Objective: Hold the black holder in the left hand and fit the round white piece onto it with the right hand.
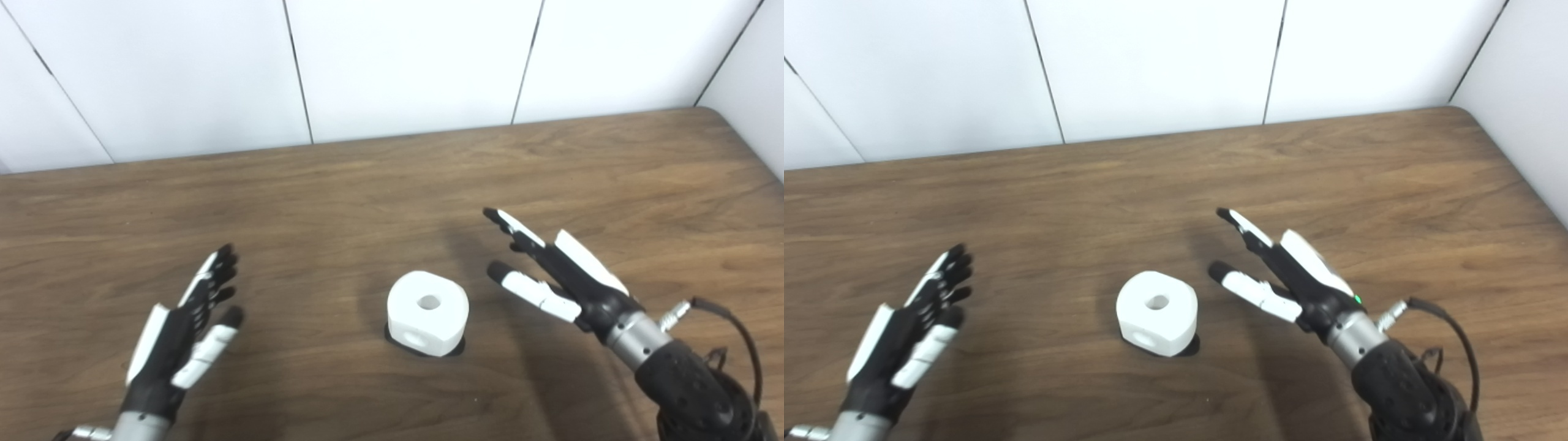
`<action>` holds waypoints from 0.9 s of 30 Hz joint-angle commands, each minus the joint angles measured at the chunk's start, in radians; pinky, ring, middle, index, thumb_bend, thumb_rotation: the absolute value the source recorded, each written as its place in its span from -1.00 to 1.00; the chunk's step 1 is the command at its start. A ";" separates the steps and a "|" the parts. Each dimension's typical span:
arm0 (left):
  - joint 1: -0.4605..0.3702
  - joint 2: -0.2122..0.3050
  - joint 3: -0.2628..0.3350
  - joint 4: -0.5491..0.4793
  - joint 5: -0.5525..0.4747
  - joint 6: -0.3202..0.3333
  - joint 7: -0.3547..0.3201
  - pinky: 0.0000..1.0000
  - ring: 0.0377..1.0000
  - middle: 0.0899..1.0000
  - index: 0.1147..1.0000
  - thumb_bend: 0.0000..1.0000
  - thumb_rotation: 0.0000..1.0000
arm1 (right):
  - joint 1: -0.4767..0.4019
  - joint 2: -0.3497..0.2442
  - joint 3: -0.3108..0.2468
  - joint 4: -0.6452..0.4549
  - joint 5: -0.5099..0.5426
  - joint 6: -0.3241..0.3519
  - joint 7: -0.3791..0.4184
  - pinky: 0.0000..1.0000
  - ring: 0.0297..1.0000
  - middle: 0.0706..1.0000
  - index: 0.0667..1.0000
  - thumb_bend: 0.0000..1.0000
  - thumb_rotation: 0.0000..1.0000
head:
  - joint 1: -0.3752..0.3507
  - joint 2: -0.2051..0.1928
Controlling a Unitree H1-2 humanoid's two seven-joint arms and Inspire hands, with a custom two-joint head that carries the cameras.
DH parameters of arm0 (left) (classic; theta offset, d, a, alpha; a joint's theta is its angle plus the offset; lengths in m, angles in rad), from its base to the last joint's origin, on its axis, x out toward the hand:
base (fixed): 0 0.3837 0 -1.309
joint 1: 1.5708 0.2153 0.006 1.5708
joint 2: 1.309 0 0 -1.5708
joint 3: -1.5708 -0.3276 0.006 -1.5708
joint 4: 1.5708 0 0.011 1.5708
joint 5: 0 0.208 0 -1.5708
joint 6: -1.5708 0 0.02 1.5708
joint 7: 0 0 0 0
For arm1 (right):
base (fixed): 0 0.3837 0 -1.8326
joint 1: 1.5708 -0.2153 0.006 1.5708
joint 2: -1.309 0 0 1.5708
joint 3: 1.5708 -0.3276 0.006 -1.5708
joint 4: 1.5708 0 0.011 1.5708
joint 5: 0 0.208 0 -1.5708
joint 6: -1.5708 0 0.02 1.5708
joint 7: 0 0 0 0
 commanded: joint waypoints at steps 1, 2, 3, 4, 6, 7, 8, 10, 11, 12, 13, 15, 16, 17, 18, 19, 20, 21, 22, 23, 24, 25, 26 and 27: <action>-0.008 -0.003 0.019 -0.003 -0.042 -0.021 0.025 0.84 0.93 0.92 0.96 0.37 0.75 | -0.003 -0.008 -0.009 0.003 0.046 -0.082 -0.076 0.87 0.97 0.97 0.96 0.13 1.00 | -0.002 0.001; -0.012 -0.013 0.035 0.016 -0.073 -0.032 0.031 0.84 0.93 0.92 0.96 0.36 0.76 | 0.008 0.002 -0.015 0.019 0.064 -0.100 -0.108 0.88 0.97 0.97 0.96 0.14 1.00 | -0.002 0.001; -0.015 -0.021 0.049 0.033 -0.102 -0.046 0.039 0.88 0.94 0.93 0.96 0.34 0.76 | 0.019 0.013 -0.022 0.036 0.084 -0.119 -0.141 0.85 0.95 0.97 0.95 0.17 1.00 | -0.003 0.002; -0.017 -0.026 0.058 0.046 -0.122 -0.055 0.044 0.89 0.93 0.93 0.95 0.30 0.78 | 0.026 0.020 -0.026 0.048 0.099 -0.132 -0.167 0.81 0.93 0.96 0.93 0.20 1.00 | -0.003 0.002; -0.012 -0.028 0.073 0.064 -0.128 -0.079 0.053 0.90 0.94 0.94 0.96 0.27 0.84 | 0.038 0.035 -0.033 0.067 0.125 -0.146 -0.216 0.79 0.91 0.96 0.92 0.25 1.00 | -0.004 0.002; -0.009 -0.030 0.081 0.071 -0.126 -0.088 0.059 0.92 0.94 0.95 0.98 0.25 0.91 | 0.043 0.042 -0.036 0.074 0.132 -0.149 -0.239 0.75 0.90 0.95 0.92 0.26 1.00 | -0.004 0.003; -0.005 -0.032 0.088 0.076 -0.122 -0.094 0.066 0.93 0.95 0.96 0.99 0.27 0.94 | 0.047 0.049 -0.039 0.080 0.141 -0.153 -0.261 0.74 0.90 0.95 0.93 0.26 1.00 | -0.004 0.004; 0.001 -0.043 0.101 0.081 -0.113 -0.100 0.086 0.93 0.95 0.98 1.00 0.33 0.92 | 0.055 0.063 -0.049 0.093 0.172 -0.158 -0.299 0.73 0.92 0.96 0.95 0.27 1.00 | -0.002 0.005; 0.003 -0.047 0.105 0.082 -0.109 -0.100 0.094 0.93 0.95 0.99 1.00 0.34 0.92 | 0.058 0.067 -0.052 0.099 0.192 -0.161 -0.312 0.75 0.93 0.97 0.96 0.25 1.00 | -0.001 0.004; 0.007 -0.052 0.107 0.076 -0.107 -0.093 0.103 0.95 0.96 1.00 1.00 0.37 0.92 | 0.064 0.071 -0.056 0.105 0.215 -0.165 -0.324 0.77 0.94 0.98 0.97 0.24 1.00 | 0.000 0.004; 0.012 -0.055 0.108 0.068 -0.104 -0.087 0.108 0.98 0.97 1.00 1.00 0.34 0.92 | 0.069 0.072 -0.057 0.110 0.232 -0.171 -0.336 0.80 0.95 0.99 0.98 0.23 1.00 | 0.001 0.004; 0.019 -0.057 0.108 0.062 -0.099 -0.088 0.116 1.00 0.99 1.00 1.00 0.23 0.94 | 0.080 0.069 -0.058 0.124 0.262 -0.187 -0.353 0.85 0.97 1.00 0.99 0.21 1.00 | 0.002 0.004; 0.021 -0.057 0.109 0.069 -0.093 -0.103 0.119 1.00 1.00 1.00 1.00 0.19 0.95 | 0.086 0.066 -0.057 0.130 0.268 -0.198 -0.363 0.87 0.98 1.00 1.00 0.21 1.00 | 0.002 0.004; 0.020 -0.058 0.109 0.078 -0.093 -0.116 0.121 1.00 1.00 1.00 1.00 0.15 0.98 | 0.091 0.064 -0.056 0.136 0.274 -0.206 -0.372 0.87 0.97 1.00 0.99 0.21 1.00 | 0.000 0.003; 0.019 -0.059 0.110 0.089 -0.095 -0.127 0.122 1.00 1.00 1.00 1.00 0.14 0.98 | 0.096 0.063 -0.055 0.140 0.278 -0.210 -0.382 0.88 0.97 1.00 0.98 0.22 1.00 | -0.001 0.002; 0.019 -0.060 0.111 0.099 -0.096 -0.138 0.122 1.00 1.00 1.00 1.00 0.15 0.98 | 0.100 0.064 -0.054 0.143 0.289 -0.212 -0.389 0.88 0.98 1.00 0.98 0.24 1.00 | -0.001 0.001; 0.019 -0.062 0.112 0.106 -0.097 -0.146 0.123 1.00 0.99 1.00 1.00 0.14 0.97 | 0.103 0.065 -0.053 0.146 0.294 -0.215 -0.397 0.90 0.99 1.00 0.98 0.24 1.00 | -0.001 0.001; 0.018 -0.064 0.112 0.111 -0.098 -0.150 0.126 1.00 0.99 1.00 1.00 0.13 0.96 | 0.105 0.065 -0.051 0.149 0.298 -0.219 -0.405 0.89 0.99 1.00 0.98 0.23 1.00 | 0.000 -0.001; 0.018 -0.066 0.111 0.114 -0.098 -0.153 0.128 1.00 0.99 1.00 1.00 0.11 0.94 | 0.106 0.064 -0.049 0.151 0.300 -0.222 -0.411 0.88 0.99 1.00 0.98 0.22 1.00 | 0.000 -0.001; 0.016 -0.067 0.111 0.126 -0.095 -0.165 0.131 1.00 0.99 1.00 1.00 0.11 0.94 | 0.106 0.066 -0.046 0.155 0.307 -0.228 -0.417 0.88 0.99 1.00 0.98 0.22 1.00 | 0.001 -0.001; 0.014 -0.068 0.111 0.139 -0.093 -0.179 0.134 0.99 0.97 1.00 1.00 0.11 0.91 | 0.106 0.067 -0.043 0.159 0.310 -0.233 -0.422 0.90 1.00 1.00 0.98 0.20 1.00 | 0.002 -0.002; 0.013 -0.069 0.111 0.148 -0.093 -0.189 0.136 0.97 0.96 1.00 1.00 0.11 0.88 | 0.106 0.067 -0.039 0.162 0.311 -0.237 -0.427 0.91 1.00 1.00 0.98 0.18 1.00 | 0.002 -0.002; 0.012 -0.067 0.110 0.157 -0.089 -0.201 0.135 0.96 0.95 1.00 1.00 0.11 0.87 | 0.105 0.067 -0.036 0.165 0.313 -0.241 -0.432 0.92 1.00 1.00 0.98 0.18 1.00 | 0.002 -0.002; 0.012 -0.063 0.108 0.166 -0.092 -0.208 0.131 0.97 0.96 1.00 1.00 0.10 0.88 | 0.104 0.066 -0.032 0.167 0.318 -0.244 -0.436 0.93 1.00 1.00 0.98 0.16 1.00 | 0.002 -0.002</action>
